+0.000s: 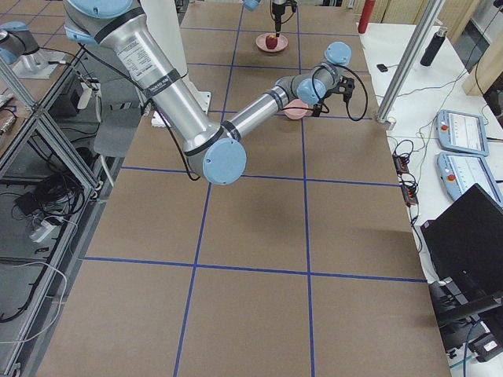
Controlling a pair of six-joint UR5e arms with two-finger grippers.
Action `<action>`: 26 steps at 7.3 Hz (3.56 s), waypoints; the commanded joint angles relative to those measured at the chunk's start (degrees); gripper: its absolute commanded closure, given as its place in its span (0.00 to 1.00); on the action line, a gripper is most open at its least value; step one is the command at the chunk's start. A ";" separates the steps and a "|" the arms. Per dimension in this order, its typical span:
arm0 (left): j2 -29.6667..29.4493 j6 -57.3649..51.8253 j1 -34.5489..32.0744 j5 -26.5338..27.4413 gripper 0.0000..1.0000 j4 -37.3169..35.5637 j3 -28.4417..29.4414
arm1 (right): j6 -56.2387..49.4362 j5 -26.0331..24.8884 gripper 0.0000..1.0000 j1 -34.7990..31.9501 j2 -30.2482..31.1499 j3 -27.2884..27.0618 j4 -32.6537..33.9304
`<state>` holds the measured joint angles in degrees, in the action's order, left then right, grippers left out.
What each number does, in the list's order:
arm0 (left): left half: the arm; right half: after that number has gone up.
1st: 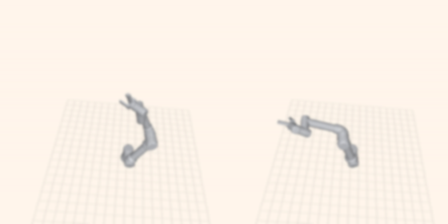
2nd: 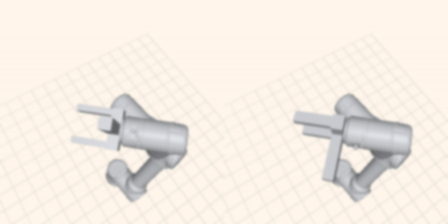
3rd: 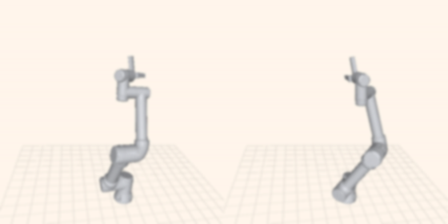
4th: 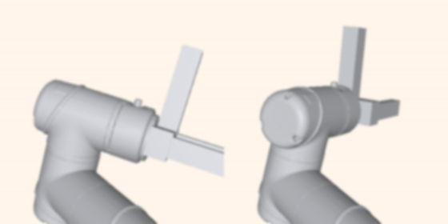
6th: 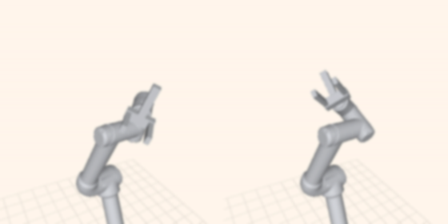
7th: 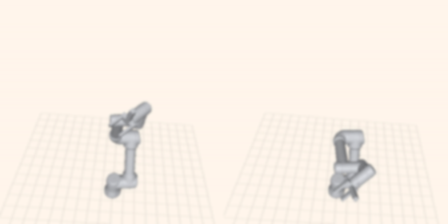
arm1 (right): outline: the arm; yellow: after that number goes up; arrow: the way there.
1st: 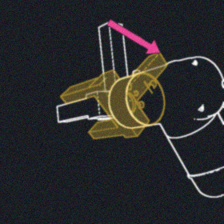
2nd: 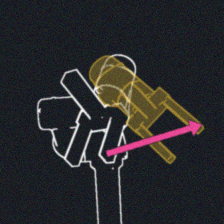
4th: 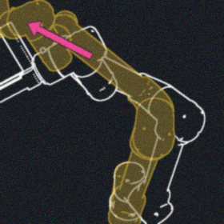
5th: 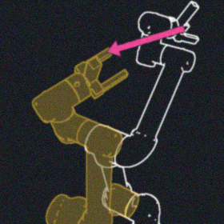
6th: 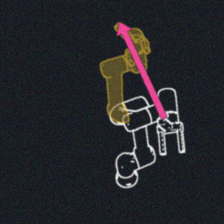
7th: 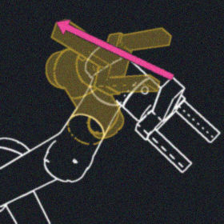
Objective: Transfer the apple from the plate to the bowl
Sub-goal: 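Raise the right gripper away from the bowl while the left gripper reaches toward the apple, then lower the left gripper onto the red apple on the plate and close, then lift the red apple with the left gripper and carry it over the bowl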
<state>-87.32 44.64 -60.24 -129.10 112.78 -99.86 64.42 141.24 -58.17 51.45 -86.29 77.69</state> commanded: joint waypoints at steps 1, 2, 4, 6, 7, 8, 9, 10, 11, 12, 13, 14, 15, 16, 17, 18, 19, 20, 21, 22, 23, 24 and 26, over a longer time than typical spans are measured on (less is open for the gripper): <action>-0.04 0.01 0.82 0.96 0.02 0.07 0.54 | 0.00 0.00 0.00 0.08 0.22 0.07 0.00; 0.04 0.01 1.43 0.96 0.02 0.16 0.89 | 0.00 0.00 0.00 0.08 0.31 0.16 0.00; -0.04 -0.17 1.96 0.96 0.02 0.16 1.59 | -0.09 -0.09 0.00 0.08 0.31 0.42 0.00; -0.04 -0.35 2.14 0.96 0.02 0.16 2.30 | -0.09 -0.09 0.00 0.08 0.31 0.42 0.00; -0.04 -0.26 2.23 0.87 0.02 0.16 2.65 | -0.09 0.00 0.00 0.08 0.40 0.42 0.00; -0.04 -0.17 2.84 0.96 0.02 0.24 3.52 | -0.09 -0.09 0.00 0.08 0.57 0.51 0.00; -0.30 -0.34 3.28 0.87 0.02 0.33 4.40 | -0.09 -0.09 0.00 0.08 0.58 0.42 0.00; -0.48 -0.17 3.63 0.87 0.02 0.33 4.93 | -0.09 -0.09 0.00 0.08 0.58 0.42 0.00; -0.57 0.26 3.90 0.35 0.02 0.24 4.85 | -0.09 0.00 0.00 0.08 0.66 0.33 0.00; -0.57 0.27 4.34 0.17 0.02 0.24 4.85 | -0.09 -0.09 0.00 0.08 0.66 0.33 0.00; -0.57 0.27 4.77 0.17 0.02 0.24 4.85 | -0.09 -0.09 0.00 0.08 0.75 0.33 0.00; -0.57 0.10 5.04 0.17 0.03 0.24 4.85 | -0.09 -0.09 0.00 0.08 0.84 0.16 0.00; -0.57 0.01 5.04 0.17 0.18 0.33 4.85 | -0.09 -0.09 0.00 0.08 1.01 0.16 0.00; -0.57 -0.34 5.04 0.17 0.69 0.07 4.41 | -0.09 -0.09 0.00 0.08 1.02 0.07 0.00; 0.04 -0.43 4.78 0.08 1.00 -0.37 2.41 | -0.09 -0.09 0.00 0.08 1.02 0.07 0.00; 1.52 -0.43 3.56 -1.66 1.00 -2.63 -3.70 | -0.09 -0.09 0.00 0.08 1.02 -0.02 0.00; 1.63 -0.70 0.94 -2.37 1.00 -11.97 -10.29 | -0.09 -0.09 0.00 -0.01 1.10 -0.28 0.00; -0.98 -0.61 0.83 -2.21 1.00 -19.98 -15.40 | -0.09 0.00 0.00 -0.10 1.19 -0.46 0.00; -7.27 0.87 0.74 -1.94 1.00 -26.50 -17.89 | -0.09 0.00 0.00 -0.27 1.45 -0.46 0.00; -15.78 6.02 1.26 -1.94 1.00 -31.87 -17.31 | -0.09 -0.09 0.00 -0.45 3.02 -1.68 -0.09; -23.87 13.20 3.79 -1.94 1.00 -32.62 -15.21 | -2.70 0.00 0.00 -1.75 4.60 -2.56 0.00; -30.65 20.59 7.90 -0.98 1.00 -32.63 -11.45 | -7.51 -0.09 0.00 -3.68 7.32 -2.83 0.09; -42.87 31.33 14.15 3.24 1.00 -31.31 -2.23 | -19.28 -0.09 0.00 -7.20 13.20 -2.83 0.18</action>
<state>-122.18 68.90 -50.00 -127.55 80.94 -107.83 52.32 141.16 -63.16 60.86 -89.04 77.82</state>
